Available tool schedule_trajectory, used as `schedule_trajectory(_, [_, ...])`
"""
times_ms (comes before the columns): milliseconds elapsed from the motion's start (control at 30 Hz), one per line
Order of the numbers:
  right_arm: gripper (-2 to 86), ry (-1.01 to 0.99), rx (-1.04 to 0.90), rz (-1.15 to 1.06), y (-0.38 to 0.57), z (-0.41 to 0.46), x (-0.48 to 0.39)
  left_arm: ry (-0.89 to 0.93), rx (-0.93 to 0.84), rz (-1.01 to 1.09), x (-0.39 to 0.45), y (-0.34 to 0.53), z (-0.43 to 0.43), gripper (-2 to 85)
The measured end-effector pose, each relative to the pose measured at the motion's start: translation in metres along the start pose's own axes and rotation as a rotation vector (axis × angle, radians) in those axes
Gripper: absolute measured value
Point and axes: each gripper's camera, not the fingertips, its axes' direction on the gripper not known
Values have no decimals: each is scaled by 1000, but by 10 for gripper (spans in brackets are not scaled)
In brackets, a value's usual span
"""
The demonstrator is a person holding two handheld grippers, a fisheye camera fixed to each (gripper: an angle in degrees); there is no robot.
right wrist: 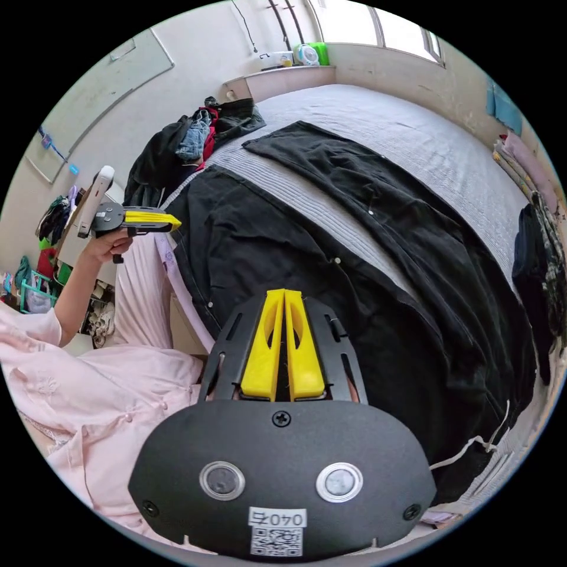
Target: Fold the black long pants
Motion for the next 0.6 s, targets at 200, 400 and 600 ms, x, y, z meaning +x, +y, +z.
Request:
schedule_trajectory(200, [74, -165, 21, -195, -34, 70, -75, -64, -98, 77, -10, 25, 48, -1])
schedule_trajectory(400, [91, -45, -20, -362, -55, 142, -139, -84, -102, 280, -11, 43, 77, 56])
schedule_trajectory(600, [33, 131, -88, -346, -54, 198, -147, -16, -84, 482, -28, 50, 115, 50])
